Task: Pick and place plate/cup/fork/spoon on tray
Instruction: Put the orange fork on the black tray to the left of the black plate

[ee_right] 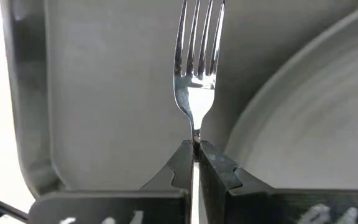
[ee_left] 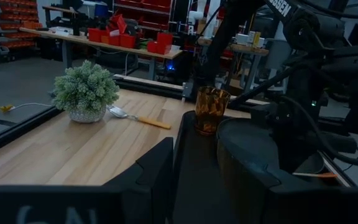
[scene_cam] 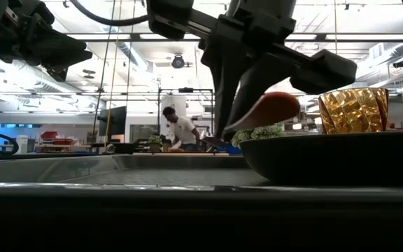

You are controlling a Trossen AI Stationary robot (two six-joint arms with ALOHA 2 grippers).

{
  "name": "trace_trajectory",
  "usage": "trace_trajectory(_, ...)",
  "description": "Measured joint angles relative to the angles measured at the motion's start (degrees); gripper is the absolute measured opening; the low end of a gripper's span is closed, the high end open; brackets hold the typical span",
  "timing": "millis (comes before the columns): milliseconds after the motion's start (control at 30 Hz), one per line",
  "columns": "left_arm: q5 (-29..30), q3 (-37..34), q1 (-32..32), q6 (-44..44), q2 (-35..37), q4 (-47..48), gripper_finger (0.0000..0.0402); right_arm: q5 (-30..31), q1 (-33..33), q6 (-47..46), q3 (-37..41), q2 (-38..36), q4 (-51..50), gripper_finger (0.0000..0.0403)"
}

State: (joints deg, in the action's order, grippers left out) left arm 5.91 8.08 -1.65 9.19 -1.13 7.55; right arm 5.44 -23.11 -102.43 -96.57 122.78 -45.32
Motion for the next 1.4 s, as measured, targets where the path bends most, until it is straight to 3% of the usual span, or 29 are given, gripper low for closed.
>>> trace_trajectory(567, 0.0, 0.0, 0.01, 0.02, 0.0, 0.0, 0.0134, -3.6, -0.02, 0.05, 0.0, 0.0, -4.65, 0.0018)
trace_trajectory(900, 0.0, 0.0, 0.0, 0.02, 0.01, 0.0, 0.0134, 2.55, 0.02, 1.58, 0.0, 0.0, -2.31, 0.0018)
trace_trajectory(1400, 0.0, 0.0, 0.02, 0.07, 0.0, -0.02, 0.0134, 2.6, 0.31, 1.92, 0.0, 0.0, -2.26, 0.0026)
